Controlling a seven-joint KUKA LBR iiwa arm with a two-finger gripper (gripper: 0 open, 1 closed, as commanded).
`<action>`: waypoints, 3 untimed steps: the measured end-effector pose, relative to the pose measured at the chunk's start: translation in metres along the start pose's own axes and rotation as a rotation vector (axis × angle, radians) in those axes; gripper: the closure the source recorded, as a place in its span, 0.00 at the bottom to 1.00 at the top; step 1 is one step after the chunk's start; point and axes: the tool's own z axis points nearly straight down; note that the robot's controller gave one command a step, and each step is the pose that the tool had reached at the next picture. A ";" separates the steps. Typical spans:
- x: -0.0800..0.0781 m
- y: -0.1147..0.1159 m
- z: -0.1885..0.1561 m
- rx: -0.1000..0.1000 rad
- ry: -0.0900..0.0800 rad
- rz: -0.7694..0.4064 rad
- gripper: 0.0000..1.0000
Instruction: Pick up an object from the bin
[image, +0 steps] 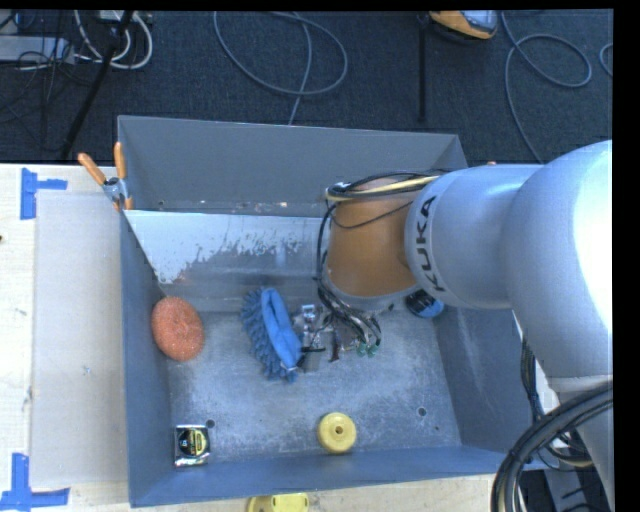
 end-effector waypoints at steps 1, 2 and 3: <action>-0.005 0.000 -0.041 0.000 0.008 0.002 1.00; -0.012 0.000 -0.097 0.000 0.001 0.002 1.00; -0.011 0.000 -0.108 0.000 0.001 0.001 1.00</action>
Offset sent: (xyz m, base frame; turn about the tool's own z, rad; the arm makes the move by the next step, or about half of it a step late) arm 0.0082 -0.0028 0.0487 -0.0095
